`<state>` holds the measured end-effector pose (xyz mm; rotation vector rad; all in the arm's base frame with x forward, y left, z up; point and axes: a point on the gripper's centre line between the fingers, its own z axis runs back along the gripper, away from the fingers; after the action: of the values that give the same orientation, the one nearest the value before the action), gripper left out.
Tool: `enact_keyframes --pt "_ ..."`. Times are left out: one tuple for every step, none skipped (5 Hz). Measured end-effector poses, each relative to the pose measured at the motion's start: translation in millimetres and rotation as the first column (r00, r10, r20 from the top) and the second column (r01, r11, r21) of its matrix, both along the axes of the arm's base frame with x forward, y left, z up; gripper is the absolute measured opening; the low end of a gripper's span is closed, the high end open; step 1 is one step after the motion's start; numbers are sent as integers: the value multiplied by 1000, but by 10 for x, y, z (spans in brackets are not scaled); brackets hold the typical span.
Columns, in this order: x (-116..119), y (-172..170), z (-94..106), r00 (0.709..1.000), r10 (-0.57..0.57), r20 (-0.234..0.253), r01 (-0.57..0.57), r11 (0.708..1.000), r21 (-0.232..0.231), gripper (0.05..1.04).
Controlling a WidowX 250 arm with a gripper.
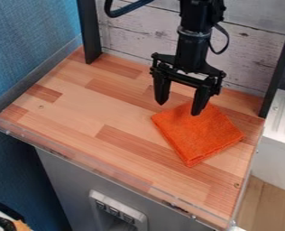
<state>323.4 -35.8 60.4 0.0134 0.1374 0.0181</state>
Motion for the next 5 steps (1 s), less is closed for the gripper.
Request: enact_keyframes --pt "-51 -21 -66 999 51 -7 -51 999 8 999" --pt "-50 -95 -115 992 125 28 -125 992 10 999" --pt "-76 -187 -78 970 224 96 -225 974 4 999" --pt "-101 -290 -74 937 316 151 -318 948 -10 998" --pt "-98 -354 -43 898 395 193 -397 917 -29 946"
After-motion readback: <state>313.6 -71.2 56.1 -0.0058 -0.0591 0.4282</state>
